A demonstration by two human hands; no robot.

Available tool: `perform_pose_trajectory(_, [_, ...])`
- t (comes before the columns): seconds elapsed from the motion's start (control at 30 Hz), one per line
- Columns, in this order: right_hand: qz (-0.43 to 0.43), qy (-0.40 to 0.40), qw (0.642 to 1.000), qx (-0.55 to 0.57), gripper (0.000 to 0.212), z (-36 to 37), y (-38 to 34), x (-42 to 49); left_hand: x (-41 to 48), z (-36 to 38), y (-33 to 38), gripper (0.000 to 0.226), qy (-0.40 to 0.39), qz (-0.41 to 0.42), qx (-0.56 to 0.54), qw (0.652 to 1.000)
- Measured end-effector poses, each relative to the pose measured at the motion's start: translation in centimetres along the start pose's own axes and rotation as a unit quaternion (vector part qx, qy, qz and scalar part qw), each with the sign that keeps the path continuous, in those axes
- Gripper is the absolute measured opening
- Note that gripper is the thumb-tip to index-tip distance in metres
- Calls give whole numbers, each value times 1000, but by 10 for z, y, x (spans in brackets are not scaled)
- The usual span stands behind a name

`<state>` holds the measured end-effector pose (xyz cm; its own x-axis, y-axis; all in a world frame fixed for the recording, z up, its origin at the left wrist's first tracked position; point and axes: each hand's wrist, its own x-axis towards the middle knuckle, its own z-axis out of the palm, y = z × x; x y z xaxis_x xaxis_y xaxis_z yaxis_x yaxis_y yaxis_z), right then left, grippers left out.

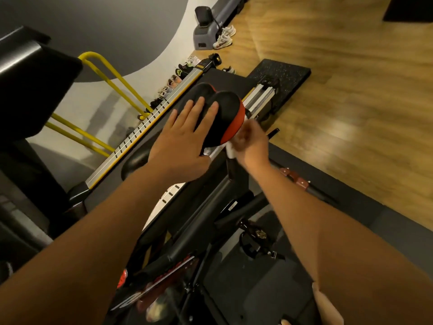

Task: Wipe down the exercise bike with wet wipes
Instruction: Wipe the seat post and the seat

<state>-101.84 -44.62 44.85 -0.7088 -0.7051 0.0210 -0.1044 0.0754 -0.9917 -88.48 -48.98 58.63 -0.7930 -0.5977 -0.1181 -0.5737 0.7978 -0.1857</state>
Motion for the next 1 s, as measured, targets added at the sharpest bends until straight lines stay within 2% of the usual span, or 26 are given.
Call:
perform_pose_trajectory(0.13, [58,91,994,16,6,-22,21,33,-16,25,13,99,69,-12,115,991])
perform_pose_trajectory(0.17, [65,77,995,20,8,-20,27,35,-19,30,16,101,81,-22,125,989])
perform_pose_trajectory(0.27, [56,-43,997,-2,9,-1,50,20,-25,48,23,98,125,-30,122,984])
perform_pose_trajectory(0.33, [34,-53,998,-10,10,15,68,5,-35,71,25,92,139,37,118,983])
perform_pose_trajectory(0.37, [41,-43,998,-5,9,19,73,2,-44,86,26,90,119,82,117,983])
perform_pose_trajectory(0.43, [52,-36,998,6,9,17,81,5,-61,114,25,88,9,127,98,987])
perform_pose_trajectory(0.47, [58,-53,997,5,10,15,86,8,-67,126,24,83,-63,107,61,990])
perform_pose_trajectory(0.53, [66,-116,990,-44,10,13,104,3,-77,148,21,77,-214,-8,-43,976])
perform_pose_trajectory(0.57, [79,-144,983,-77,10,15,115,-1,-78,157,22,79,-249,-62,-86,963])
perform_pose_trajectory(0.63, [100,-158,977,-101,14,21,130,-9,-71,184,28,92,-239,-110,-137,955])
perform_pose_trajectory(0.67, [96,-144,982,-77,14,23,129,-8,-65,199,30,98,-231,-114,-150,955])
perform_pose_trajectory(0.8, [24,-17,1000,3,9,32,118,3,-42,250,26,112,-245,-159,-163,942])
perform_pose_trajectory(0.83, [35,-13,999,-2,11,37,128,-1,-40,258,24,114,-244,-168,-174,939])
perform_pose_trajectory(0.97, [121,-149,970,-151,17,72,198,-42,-43,271,18,115,-234,-171,-227,930])
perform_pose_trajectory(1.0, [124,-142,969,-162,18,73,201,-46,-43,270,16,115,-234,-168,-231,929])
